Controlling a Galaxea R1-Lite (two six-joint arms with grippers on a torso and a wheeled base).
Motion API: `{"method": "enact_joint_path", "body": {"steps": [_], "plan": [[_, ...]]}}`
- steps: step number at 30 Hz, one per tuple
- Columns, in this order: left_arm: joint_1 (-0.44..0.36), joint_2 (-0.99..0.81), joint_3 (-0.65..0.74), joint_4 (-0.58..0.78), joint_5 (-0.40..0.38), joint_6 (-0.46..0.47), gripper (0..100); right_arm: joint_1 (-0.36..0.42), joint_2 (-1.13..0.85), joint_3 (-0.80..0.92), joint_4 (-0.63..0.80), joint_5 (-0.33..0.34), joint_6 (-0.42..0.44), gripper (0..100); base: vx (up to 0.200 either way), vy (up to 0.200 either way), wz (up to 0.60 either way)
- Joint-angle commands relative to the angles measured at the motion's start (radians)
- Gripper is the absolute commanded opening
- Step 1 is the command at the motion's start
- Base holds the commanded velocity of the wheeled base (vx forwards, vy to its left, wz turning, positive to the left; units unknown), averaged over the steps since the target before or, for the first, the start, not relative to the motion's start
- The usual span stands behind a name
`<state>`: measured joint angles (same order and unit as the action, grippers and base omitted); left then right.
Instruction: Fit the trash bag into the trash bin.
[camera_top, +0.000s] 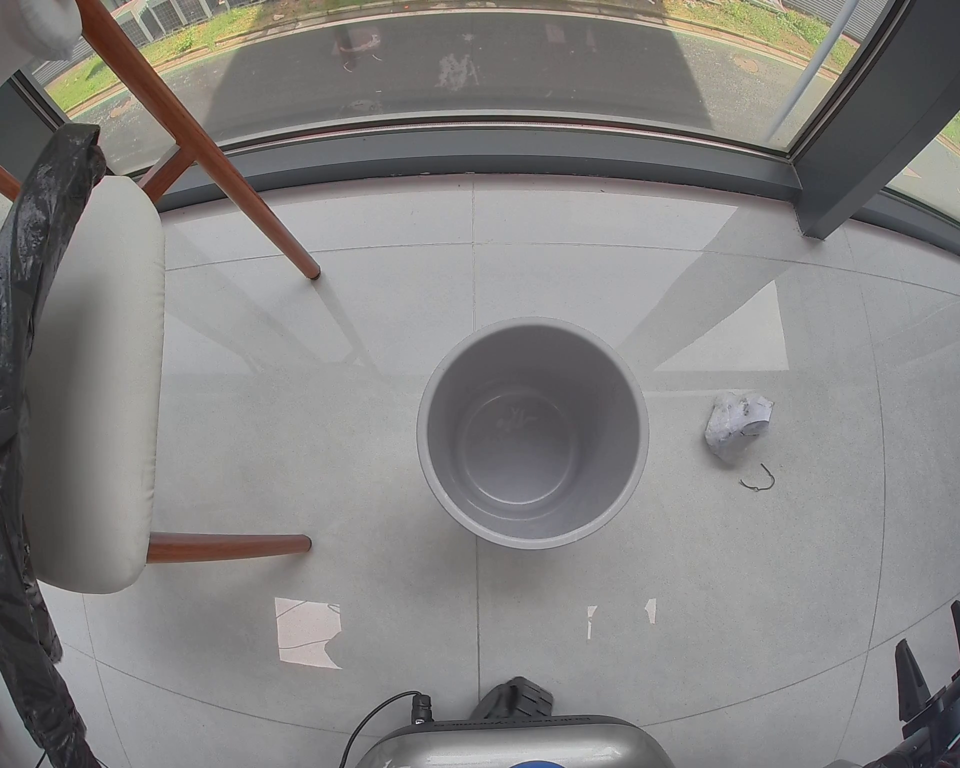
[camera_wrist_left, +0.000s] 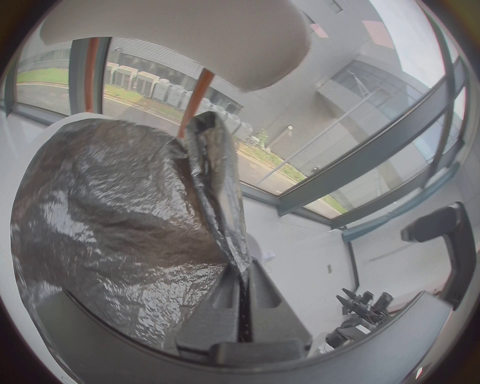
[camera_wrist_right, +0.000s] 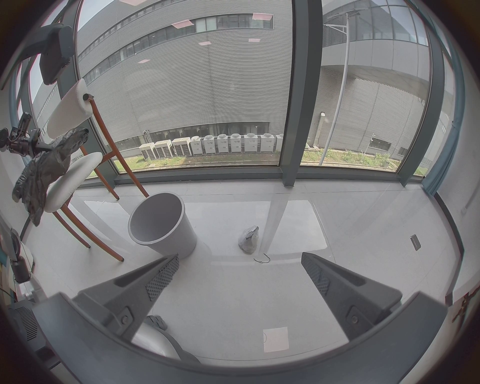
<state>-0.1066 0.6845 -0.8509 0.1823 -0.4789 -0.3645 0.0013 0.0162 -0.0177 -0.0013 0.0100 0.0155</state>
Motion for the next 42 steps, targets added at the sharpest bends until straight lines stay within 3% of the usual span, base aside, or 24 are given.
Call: {"method": "enact_joint_path", "body": {"steps": [1,3,4,6,7,8,12,14,18,25,36,42], "plan": [[-0.007,-0.054,0.046,-0.075,-0.155,0.006,0,0.002,-0.010,0.018,0.000,0.001,0.000,100,0.000,-0.200,0.00],[-0.005,-0.056,0.061,-0.084,-0.214,0.006,0,0.000,-0.012,0.018,0.000,0.001,0.000,100,0.000,-0.200,0.00],[-0.005,-0.062,0.087,-0.084,-0.303,0.004,0,0.000,-0.013,0.018,0.000,0.001,0.000,100,0.000,-0.200,0.00],[-0.005,-0.083,0.115,-0.084,-0.385,0.004,0,0.000,-0.013,0.018,0.000,0.001,0.000,100,0.000,-0.200,0.00],[-0.005,-0.085,0.118,-0.086,-0.391,0.004,0,0.000,-0.013,0.018,0.000,0.001,0.000,100,0.000,-0.200,0.00],[-0.005,-0.094,0.134,-0.086,-0.481,0.002,0,0.000,-0.015,0.018,0.000,0.001,0.000,100,0.000,-0.200,0.00],[-0.005,-0.094,0.139,-0.083,-0.688,-0.005,0,0.000,-0.015,0.018,-0.002,0.001,0.001,100,0.000,-0.200,0.00],[-0.005,-0.092,0.139,-0.083,-0.846,-0.027,0,-0.001,-0.015,0.018,-0.002,0.001,0.001,100,0.000,-0.200,0.00],[-0.004,-0.091,0.139,-0.087,-1.020,-0.120,0,-0.001,-0.015,0.018,-0.002,0.001,0.001,100,0.000,-0.200,0.00],[-0.004,-0.029,0.139,-0.147,-1.061,-0.200,0,-0.001,-0.015,0.018,-0.002,0.001,0.000,100,0.000,-0.200,0.00],[-0.053,0.385,0.136,-0.431,-1.075,-0.214,0,0.000,-0.015,0.018,0.000,0.001,0.000,100,0.000,0.000,0.00],[-0.051,0.403,0.164,-0.437,-1.073,-0.364,0,-0.001,-0.015,0.018,-0.002,0.001,0.000,100,0.000,0.000,0.00]]}}
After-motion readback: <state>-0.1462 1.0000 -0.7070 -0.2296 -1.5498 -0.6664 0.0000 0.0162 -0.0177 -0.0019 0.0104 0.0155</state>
